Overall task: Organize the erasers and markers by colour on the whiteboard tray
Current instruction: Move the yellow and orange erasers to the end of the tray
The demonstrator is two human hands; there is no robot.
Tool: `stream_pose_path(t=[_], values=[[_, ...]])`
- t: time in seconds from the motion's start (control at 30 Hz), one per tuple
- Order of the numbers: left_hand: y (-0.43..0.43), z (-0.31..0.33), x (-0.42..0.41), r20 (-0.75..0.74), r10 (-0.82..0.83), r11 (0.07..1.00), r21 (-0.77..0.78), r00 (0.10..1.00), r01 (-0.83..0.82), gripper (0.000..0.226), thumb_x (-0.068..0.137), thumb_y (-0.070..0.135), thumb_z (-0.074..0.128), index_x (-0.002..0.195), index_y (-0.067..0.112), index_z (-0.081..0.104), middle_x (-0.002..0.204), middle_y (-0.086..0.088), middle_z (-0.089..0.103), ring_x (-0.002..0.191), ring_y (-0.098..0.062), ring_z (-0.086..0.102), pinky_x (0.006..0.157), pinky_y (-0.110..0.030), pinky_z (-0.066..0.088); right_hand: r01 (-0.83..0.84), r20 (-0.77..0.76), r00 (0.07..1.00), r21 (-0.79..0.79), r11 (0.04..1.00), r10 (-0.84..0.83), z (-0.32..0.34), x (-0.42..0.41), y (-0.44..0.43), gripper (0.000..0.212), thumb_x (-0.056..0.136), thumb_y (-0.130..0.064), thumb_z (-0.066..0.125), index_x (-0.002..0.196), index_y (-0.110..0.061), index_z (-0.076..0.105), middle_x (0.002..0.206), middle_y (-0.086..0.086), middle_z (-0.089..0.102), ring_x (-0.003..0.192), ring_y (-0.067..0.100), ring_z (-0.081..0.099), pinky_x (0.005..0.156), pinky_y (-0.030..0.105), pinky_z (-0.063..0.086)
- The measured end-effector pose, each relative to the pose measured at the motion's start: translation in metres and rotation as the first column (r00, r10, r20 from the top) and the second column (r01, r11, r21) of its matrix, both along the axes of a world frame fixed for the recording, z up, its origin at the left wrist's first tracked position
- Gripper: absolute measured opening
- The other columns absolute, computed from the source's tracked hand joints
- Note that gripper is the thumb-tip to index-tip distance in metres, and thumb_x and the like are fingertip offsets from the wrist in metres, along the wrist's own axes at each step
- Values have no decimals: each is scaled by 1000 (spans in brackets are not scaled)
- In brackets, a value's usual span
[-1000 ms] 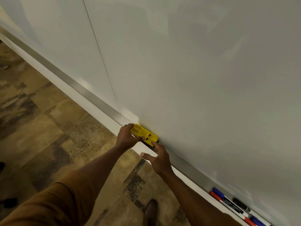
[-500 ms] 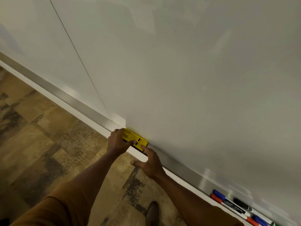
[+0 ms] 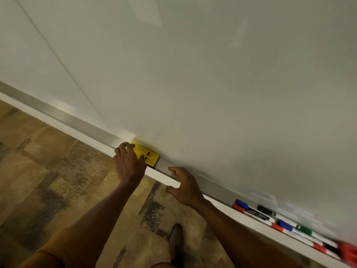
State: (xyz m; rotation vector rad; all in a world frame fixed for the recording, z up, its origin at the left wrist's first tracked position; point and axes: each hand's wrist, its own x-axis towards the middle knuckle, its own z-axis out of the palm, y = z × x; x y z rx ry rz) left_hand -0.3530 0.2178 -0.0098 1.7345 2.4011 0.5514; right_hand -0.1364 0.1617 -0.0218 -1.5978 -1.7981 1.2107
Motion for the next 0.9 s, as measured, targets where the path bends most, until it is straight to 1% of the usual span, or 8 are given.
stream_pose_path(t=[0.1,0.2,0.27,0.37,0.57,0.63,0.77,0.9], values=[[-27,3,56,98,-33,994,105,995,23,34,82,23,81,109,8,65,117,-17,61,112,-40,51,87,-52,47,60,55,996,81,995,-64,7,48,-22,49,83,-40,79,128,-29,64,122,-12,64,110,6,62,91,37,57],[-57,10,124,275,-97,995,52,956,86,14,88,27,78,93,16,71,102,-8,68,108,-33,54,83,-48,52,123,118,984,89,988,-133,20,104,-47,32,88,-40,76,117,-28,69,110,-10,69,97,6,66,84,34,60],[-76,15,171,401,-149,986,-12,904,168,13,91,31,76,85,19,73,93,-2,73,98,-26,62,79,-42,55,165,154,972,98,981,-179,30,145,-67,27,88,-41,74,111,-28,73,103,-10,75,90,5,69,82,33,59],[-101,19,238,584,-236,930,-94,777,354,17,93,30,75,81,18,74,79,7,75,78,-16,70,74,-34,56,221,218,947,89,971,-235,44,208,-105,24,89,-40,72,110,-27,74,101,-11,77,87,4,69,80,29,58],[-148,19,357,631,-467,717,-139,619,683,14,90,28,79,82,16,75,74,7,74,71,-9,68,67,-28,51,463,304,825,120,878,-476,45,329,-187,16,88,-39,73,99,-29,75,91,-11,76,80,2,69,76,32,57],[-162,18,393,632,-519,655,-140,576,743,18,90,28,80,80,15,72,72,6,71,70,-7,64,65,-27,47,549,309,771,120,827,-557,44,363,-209,15,87,-38,74,99,-29,76,90,-11,76,79,2,70,76,32,58],[-180,15,452,642,-552,581,-161,533,797,23,88,31,82,75,19,68,69,11,67,68,0,61,59,-14,38,669,273,673,172,723,-688,39,418,-239,16,86,-36,72,97,-26,77,88,-9,77,76,3,70,75,35,59],[-193,7,492,663,-526,566,-195,533,801,19,86,28,83,76,18,70,78,9,72,78,-8,65,67,-28,44,773,282,549,186,606,-787,33,460,-259,10,85,-26,79,95,-26,77,88,-8,76,80,11,71,79,33,57]])
